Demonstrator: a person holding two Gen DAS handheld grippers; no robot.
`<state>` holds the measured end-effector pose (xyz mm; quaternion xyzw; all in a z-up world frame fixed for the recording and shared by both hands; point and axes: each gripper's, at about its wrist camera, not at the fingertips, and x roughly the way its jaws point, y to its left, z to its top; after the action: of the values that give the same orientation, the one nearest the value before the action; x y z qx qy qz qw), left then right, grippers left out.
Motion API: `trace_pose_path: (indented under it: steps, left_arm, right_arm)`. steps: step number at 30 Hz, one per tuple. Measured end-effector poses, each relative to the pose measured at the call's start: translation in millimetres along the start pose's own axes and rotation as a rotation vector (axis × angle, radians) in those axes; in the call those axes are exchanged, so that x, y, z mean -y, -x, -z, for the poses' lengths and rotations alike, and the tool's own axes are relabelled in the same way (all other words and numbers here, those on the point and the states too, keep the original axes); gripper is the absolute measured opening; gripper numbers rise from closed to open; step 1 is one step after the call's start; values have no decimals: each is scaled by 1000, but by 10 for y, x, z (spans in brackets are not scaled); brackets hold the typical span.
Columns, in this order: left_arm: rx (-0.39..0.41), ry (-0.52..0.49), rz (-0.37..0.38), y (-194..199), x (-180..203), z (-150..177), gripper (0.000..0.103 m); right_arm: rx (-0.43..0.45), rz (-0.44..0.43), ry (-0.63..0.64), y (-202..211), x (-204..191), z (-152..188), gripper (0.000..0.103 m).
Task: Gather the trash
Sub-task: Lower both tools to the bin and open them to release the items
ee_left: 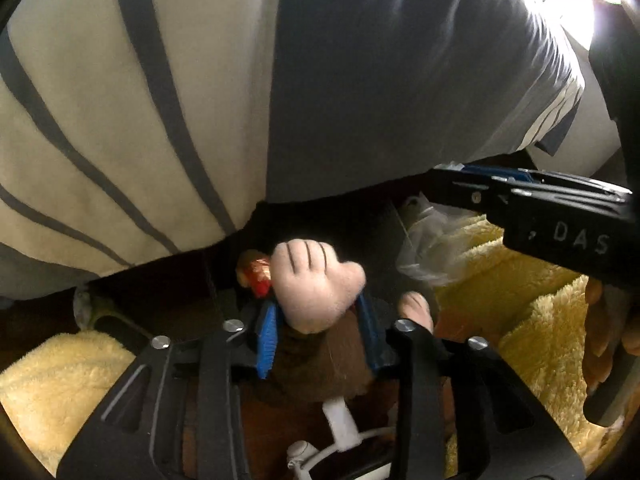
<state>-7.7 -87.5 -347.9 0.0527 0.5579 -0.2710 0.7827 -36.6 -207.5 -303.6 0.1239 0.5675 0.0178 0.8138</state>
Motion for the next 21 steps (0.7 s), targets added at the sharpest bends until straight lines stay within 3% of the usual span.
trace_pose_path:
  steps: [2, 4, 9, 12, 15, 21]
  left_arm:
    - [15, 5, -7, 62, -20, -14, 57]
    - [37, 7, -9, 159, -34, -28, 66]
    - [105, 11, -48, 483, -78, -26, 76]
    - [179, -24, -90, 789, -52, -47, 84]
    - [275, -57, -187, 1199, -30, -141, 89]
    - [381, -62, -201, 1802, -67, -468, 90]
  right_arm:
    - [0, -6, -3, 11, -19, -8, 60]
    - [14, -11, -15, 57, -22, -22, 64]
    - [61, -9, -33, 277, 92, -73, 70]
    - [131, -7, -36, 546, 115, -119, 81]
    - [226, -5, -23, 882, 108, -226, 86]
    - [394, 16, 53, 1492, -62, -697, 93]
